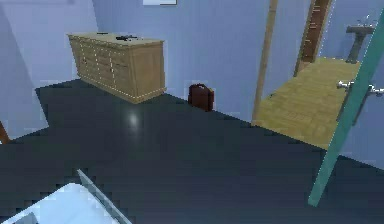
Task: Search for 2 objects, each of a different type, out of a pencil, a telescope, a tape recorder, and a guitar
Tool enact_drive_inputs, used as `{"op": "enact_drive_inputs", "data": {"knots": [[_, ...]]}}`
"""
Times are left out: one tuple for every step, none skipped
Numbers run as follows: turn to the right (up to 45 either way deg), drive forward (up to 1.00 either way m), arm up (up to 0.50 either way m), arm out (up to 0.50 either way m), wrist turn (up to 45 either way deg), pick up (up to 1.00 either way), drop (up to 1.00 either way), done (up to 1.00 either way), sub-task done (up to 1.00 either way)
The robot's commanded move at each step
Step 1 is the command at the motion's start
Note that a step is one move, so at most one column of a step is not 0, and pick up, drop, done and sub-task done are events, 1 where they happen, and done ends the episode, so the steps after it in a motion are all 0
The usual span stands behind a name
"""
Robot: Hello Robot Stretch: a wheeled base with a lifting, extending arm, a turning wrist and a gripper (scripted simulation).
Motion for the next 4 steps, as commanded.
{"op": "enact_drive_inputs", "data": {"knots": [[18.0, 0.0, 0.0, 0.0, 0.0, 0.0, 0.0, 0.0, 0.0], [0.0, 0.8, 0.0, 0.0, 0.0, 0.0, 0.0, 0.0, 0.0], [-45.0, 0.0, 0.0, 0.0, 0.0, 0.0, 0.0, 0.0, 0.0], [-21.0, 0.0, 0.0, 0.0, 0.0, 0.0, 0.0, 0.0, 0.0]]}}
